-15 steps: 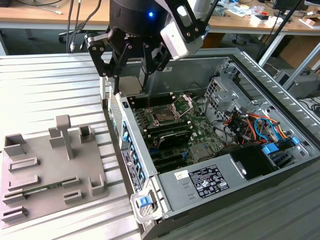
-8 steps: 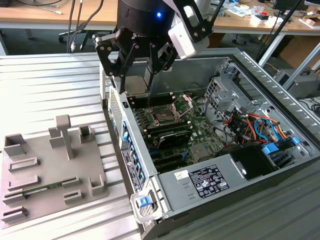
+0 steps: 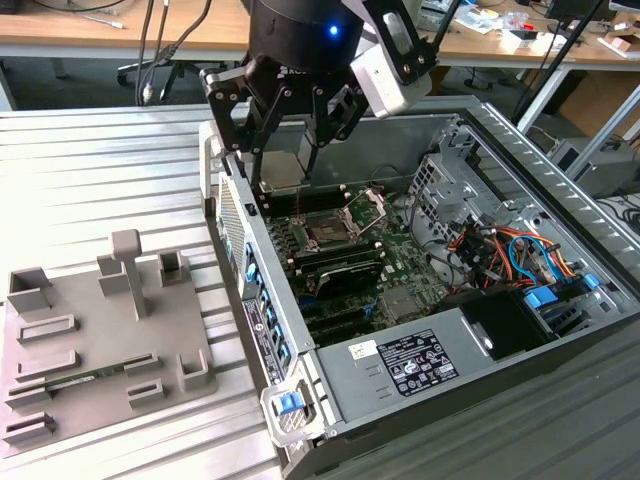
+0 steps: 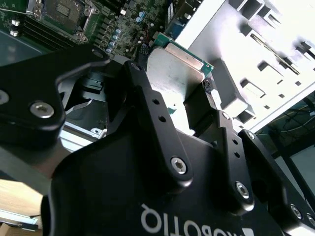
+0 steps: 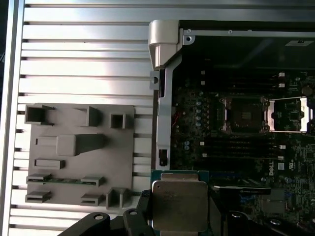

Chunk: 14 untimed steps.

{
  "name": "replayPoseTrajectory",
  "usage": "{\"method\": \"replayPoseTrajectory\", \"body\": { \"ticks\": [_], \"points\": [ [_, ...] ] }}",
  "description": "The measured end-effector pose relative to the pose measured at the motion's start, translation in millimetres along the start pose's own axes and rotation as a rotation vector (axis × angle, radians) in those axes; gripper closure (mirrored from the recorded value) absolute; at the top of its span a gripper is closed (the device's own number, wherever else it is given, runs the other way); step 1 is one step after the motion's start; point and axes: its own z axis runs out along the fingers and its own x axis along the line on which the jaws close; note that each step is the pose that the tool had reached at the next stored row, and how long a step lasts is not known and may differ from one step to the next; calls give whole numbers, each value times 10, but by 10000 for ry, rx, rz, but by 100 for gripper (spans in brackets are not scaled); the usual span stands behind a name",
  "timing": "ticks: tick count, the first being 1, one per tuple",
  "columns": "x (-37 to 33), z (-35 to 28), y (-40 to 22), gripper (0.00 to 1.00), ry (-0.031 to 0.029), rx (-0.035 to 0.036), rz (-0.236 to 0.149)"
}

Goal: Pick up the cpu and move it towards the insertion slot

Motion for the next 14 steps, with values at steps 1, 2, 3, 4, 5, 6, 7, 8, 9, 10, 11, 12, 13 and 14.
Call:
{"method": "replayPoseTrajectory", "body": {
  "ticks": [1, 2, 3, 4, 5, 6, 7, 8, 9, 10, 11, 12, 13, 14],
  "points": [
    [-18, 0, -1, 45, -1, 0, 0],
    [-29, 0, -1, 45, -1, 0, 0],
    [-45, 0, -2, 45, 0, 0, 0],
    [-52, 0, -2, 45, 0, 0, 1],
    [-62, 0, -2, 45, -1, 0, 1],
    [-75, 0, -3, 45, 0, 0, 1],
    [-83, 0, -3, 45, -1, -1, 0],
    [-90, 0, -3, 45, -1, 0, 1],
    [-100, 0, -4, 45, 0, 0, 1],
    [-108, 0, -4, 45, 0, 0, 1],
    [-118, 0, -4, 45, 0, 0, 1],
    [-127, 0, -5, 45, 0, 0, 0],
    [-135, 0, -5, 45, 0, 0, 0],
    [-144, 0, -5, 45, -1, 0, 0]
  ]
}}
